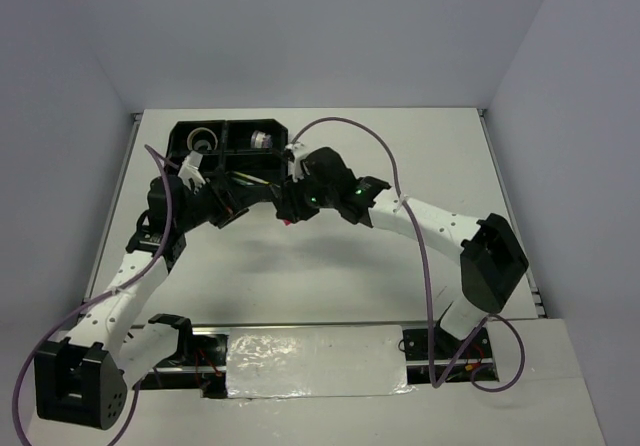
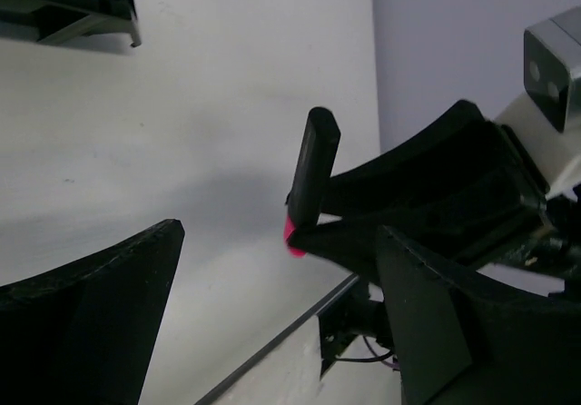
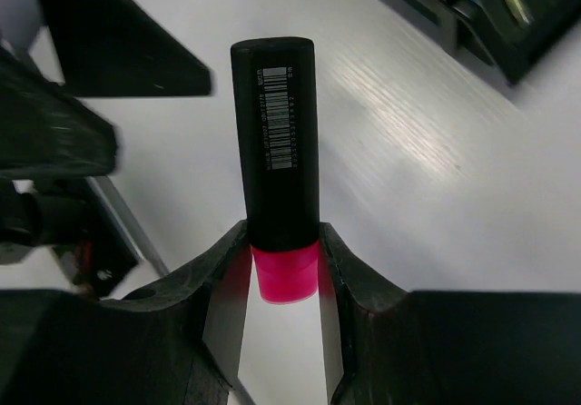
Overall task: Sort the stationery into containers
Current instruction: Pick up the pen from the center of the board, then place the pen in the storage box.
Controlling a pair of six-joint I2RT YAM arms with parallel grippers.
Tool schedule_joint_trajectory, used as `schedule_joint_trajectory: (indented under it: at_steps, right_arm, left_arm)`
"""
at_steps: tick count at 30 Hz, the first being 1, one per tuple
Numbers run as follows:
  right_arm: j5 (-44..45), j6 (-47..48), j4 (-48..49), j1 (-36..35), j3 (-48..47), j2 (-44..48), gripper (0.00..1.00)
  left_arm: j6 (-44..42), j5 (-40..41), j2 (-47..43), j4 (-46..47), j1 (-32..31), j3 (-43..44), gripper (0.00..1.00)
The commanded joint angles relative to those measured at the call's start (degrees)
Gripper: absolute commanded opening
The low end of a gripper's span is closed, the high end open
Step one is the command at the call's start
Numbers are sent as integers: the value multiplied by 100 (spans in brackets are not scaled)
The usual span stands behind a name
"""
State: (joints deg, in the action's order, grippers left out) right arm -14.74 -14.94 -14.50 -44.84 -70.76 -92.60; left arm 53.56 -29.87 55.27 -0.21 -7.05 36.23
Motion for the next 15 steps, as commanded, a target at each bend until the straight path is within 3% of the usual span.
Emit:
schedule_joint_trajectory:
  at_steps: [1,4,10,12,13,15]
  right_arm:
    - [911,-870,483,-393,-341,5,2]
    - [1174,-1002,282,-648,-700,-56,2]
    - [1193,-985,-17,-1000,-1317,-267,4]
    - [1114,-976,-52,-1053,-1518,-417,6]
    - [1097,-976,-88,-1097,-1589,-487,8]
    - [1079,-1037,-88,-1088,-1677,-619,19]
  left_arm:
    - [822,120,-156,874,-77,183,99]
    - [761,270,-139,655,-77,410,96]
    - [577,297,63,364,-104,438,78]
    - [445,236,238,232,-112,473,62]
    - [419,210,283,223,-112,464,39]
    - [331,227,353,136,-112,473,21]
